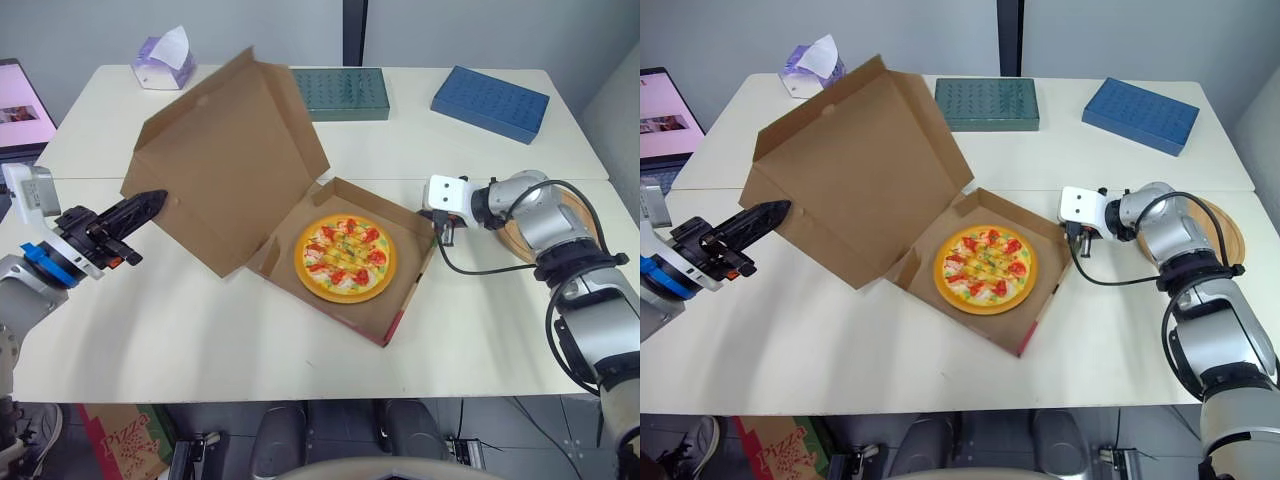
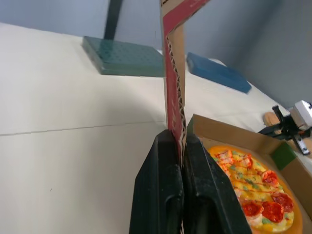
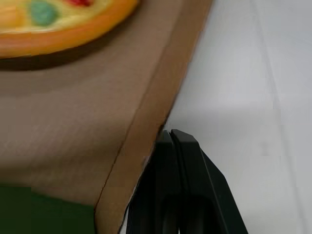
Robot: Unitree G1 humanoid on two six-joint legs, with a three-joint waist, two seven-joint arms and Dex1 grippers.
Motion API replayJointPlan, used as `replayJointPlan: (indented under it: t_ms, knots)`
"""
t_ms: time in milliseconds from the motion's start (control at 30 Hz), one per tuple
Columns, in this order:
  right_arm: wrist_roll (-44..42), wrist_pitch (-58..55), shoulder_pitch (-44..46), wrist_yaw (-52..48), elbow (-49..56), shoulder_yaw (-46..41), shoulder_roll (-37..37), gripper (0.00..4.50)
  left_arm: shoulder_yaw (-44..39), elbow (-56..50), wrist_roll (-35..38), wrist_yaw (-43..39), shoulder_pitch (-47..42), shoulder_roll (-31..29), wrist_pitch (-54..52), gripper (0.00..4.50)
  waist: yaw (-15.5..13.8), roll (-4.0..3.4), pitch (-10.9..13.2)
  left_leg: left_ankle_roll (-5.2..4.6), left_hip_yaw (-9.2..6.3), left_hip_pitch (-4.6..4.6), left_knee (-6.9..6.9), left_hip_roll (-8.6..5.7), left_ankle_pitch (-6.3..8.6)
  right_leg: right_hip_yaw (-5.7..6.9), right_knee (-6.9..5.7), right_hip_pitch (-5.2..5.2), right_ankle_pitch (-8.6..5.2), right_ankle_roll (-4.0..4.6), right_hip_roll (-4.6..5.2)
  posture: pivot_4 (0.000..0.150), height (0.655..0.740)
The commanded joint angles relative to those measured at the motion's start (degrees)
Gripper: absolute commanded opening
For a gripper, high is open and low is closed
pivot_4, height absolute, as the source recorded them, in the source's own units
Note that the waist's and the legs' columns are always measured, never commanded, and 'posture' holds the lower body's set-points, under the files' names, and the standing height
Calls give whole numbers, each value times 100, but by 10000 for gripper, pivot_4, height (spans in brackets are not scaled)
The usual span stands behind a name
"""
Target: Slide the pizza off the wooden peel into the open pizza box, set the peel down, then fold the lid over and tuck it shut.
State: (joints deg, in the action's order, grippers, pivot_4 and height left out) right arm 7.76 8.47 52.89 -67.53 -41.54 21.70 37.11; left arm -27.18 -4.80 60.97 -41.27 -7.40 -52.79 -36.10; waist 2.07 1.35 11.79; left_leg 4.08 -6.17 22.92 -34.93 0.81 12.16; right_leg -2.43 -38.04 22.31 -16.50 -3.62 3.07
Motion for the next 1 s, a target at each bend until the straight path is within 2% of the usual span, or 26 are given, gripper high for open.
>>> replayJointPlan:
  t_ms: [33, 267, 533, 767, 1000]
  knots:
    - [-410, -261, -390, -778, 1035, -169, 255, 195, 299, 524, -656, -887, -504, -155, 477, 0, 0, 0, 0, 0, 0, 0, 0, 1, 0, 1, 0, 0, 0, 0, -1, 1500, 7400]
    - [-1145, -1824, -1582, -1319, 3570, -460, 777, 195, 1187, 2067, -1756, -2052, -2227, 44, 1067, 0, -17, 0, 0, 2, -1, 0, -5, 0, -1, 2, -6, 0, 1, -3, -1, 1500, 7400]
    - [-1658, -3328, -2677, -937, 5576, -656, 999, 195, 1880, 3660, -2721, -2909, -3983, 818, 1735, 0, -37, 2, -1, 2, -4, 3, -17, -1, -3, 4, -9, -3, 2, -6, -1, 1500, 7400]
    - [-1632, -3433, -3024, -381, 6016, -731, 895, 195, 1913, 4755, -3210, -3399, -4793, 1148, 2186, 0, -22, 3, -1, 2, -6, 5, -26, -3, -3, 4, -9, -5, 5, -13, -1, 1500, 7400]
    - [-1844, -3184, -2883, 267, 5559, -1597, 867, 195, 1798, 5330, -3469, -3682, -5094, 1179, 2461, 0, -28, 4, -1, 1, -5, 5, -27, -3, -3, 3, -9, -5, 6, -14, -1, 1500, 7400]
